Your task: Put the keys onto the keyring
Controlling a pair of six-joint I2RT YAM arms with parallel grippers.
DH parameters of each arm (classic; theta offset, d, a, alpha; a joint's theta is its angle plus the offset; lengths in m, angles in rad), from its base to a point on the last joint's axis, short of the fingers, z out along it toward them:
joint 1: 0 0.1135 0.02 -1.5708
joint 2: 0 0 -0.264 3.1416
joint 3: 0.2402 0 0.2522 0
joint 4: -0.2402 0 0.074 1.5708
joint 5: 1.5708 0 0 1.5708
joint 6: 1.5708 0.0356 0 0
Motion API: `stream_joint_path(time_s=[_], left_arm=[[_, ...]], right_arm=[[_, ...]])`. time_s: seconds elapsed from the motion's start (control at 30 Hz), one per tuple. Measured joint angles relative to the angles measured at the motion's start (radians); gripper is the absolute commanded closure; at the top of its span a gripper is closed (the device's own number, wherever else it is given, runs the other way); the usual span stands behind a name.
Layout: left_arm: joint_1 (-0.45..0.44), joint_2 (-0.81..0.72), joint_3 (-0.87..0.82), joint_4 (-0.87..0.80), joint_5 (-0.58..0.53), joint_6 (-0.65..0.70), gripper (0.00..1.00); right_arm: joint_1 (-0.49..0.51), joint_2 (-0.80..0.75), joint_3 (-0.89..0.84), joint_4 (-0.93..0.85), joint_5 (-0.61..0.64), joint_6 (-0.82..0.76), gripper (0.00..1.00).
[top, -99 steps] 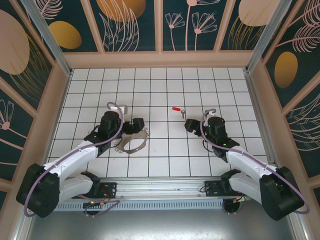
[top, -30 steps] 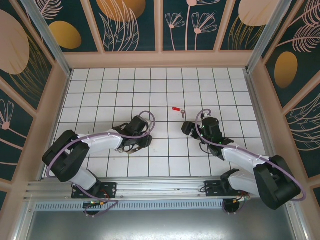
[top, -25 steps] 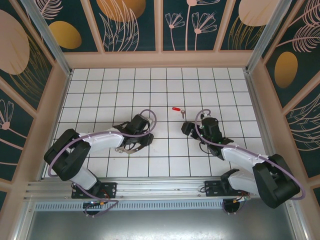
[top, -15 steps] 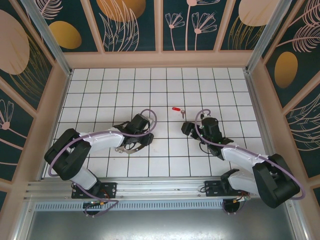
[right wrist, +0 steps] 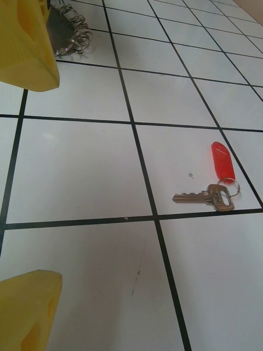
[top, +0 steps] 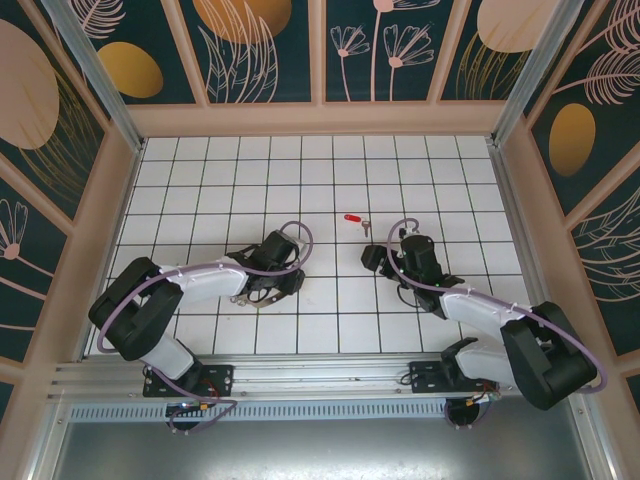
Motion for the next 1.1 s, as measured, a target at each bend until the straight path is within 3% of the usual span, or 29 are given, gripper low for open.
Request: stream_joint_path(time_s=[0.3,0.4,0.47,0.77,0.83,1.1], left_arm=[[0.0,0.0,0.0,0.006,0.001,-0.005,0.78],[0.0,0.0,0.0,0.006,0.008,-0.006,0.81],[-0.001,0.0,0.0,0.006,0.012,-0.005,0.83],[-0.001,0.0,0.0,0.006,0.016,-0.006,0.94],[-0.002,-0.001,0.0,0.009,0.016,-0.007,1.0],[-0.002,-0.027,0.002,0.01,0.014,-0.002,1.0]], right_arm=[[0.005,0.0,0.003,0.003,0.0,0.0,0.14],[0.005,0.0,0.003,0.003,0.001,0.004,0.1],[0.006,0.0,0.003,0.003,0.011,0.014,0.01],[0.019,0.005,0.037,-0.019,0.067,0.023,0.01],[0.019,0.006,0.037,-0.019,0.055,0.022,0.02],[0.021,0.006,0.037,0.055,-0.066,-0.001,0.14]])
